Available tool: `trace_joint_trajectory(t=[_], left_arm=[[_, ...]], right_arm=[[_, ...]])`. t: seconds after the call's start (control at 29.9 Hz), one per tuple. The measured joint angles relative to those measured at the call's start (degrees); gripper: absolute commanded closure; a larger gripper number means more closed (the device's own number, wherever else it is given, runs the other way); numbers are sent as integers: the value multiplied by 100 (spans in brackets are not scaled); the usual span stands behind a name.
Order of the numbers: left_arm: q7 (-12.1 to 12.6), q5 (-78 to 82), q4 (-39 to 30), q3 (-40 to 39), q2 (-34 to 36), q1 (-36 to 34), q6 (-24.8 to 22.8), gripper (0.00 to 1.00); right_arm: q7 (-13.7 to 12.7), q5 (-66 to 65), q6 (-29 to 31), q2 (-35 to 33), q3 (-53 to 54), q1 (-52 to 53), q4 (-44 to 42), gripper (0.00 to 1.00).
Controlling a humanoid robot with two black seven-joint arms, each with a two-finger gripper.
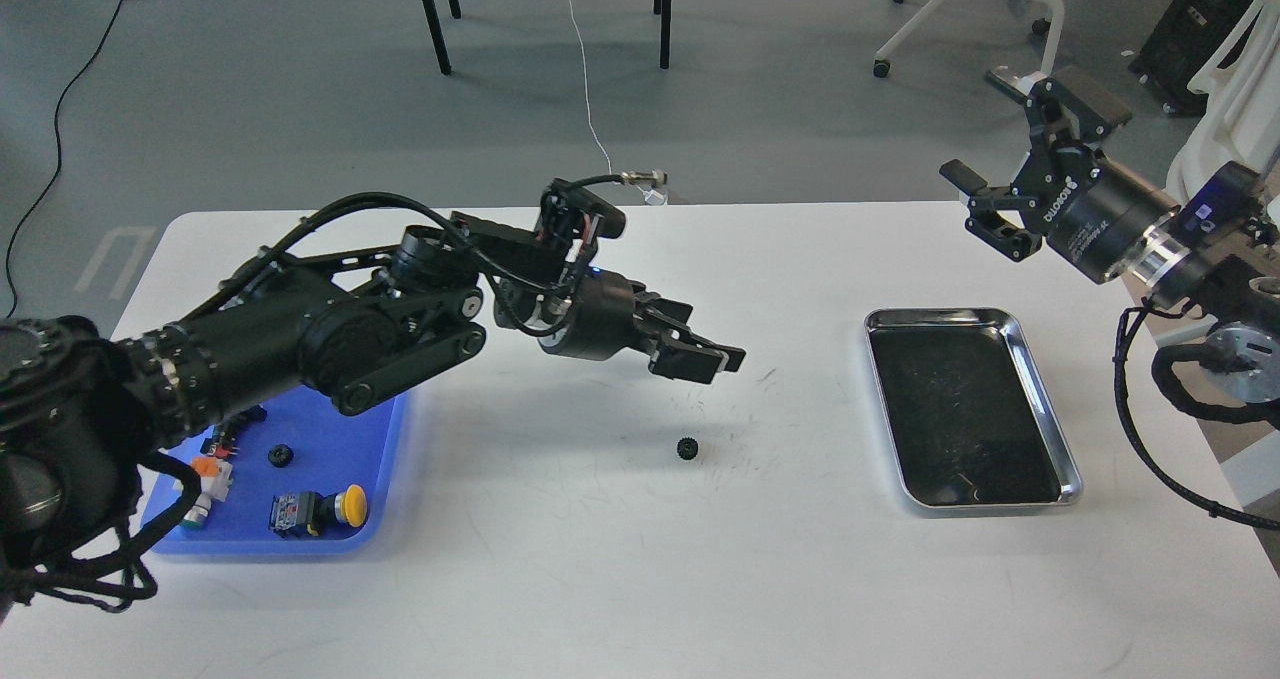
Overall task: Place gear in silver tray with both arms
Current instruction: 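Release the gear on the table and pull the left arm back, then lower the right gripper onto the gear and grasp it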
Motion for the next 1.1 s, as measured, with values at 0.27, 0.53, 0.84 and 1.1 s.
trace_joint_trajectory(t=[0.27, 0.53, 0.84, 1.1], left_arm=[[0, -3138, -236, -1622, 1023, 1436, -26, 1], [0, -4355, -626, -3997, 1043, 2977, -86, 1], [-1, -4866, -867, -4509, 1090, 3488, -124, 1], [-3, -4885, -991, -4599, 1106, 3550, -130, 1]], right_arm=[[0, -2342, 310, 22, -427, 291, 40, 1], [0, -3917, 389, 992, -3161, 2641, -14, 1], [1, -5367, 389, 2991, -4771, 3725, -479, 1], [0, -5986, 160, 3928, -5194, 3787, -692, 6]])
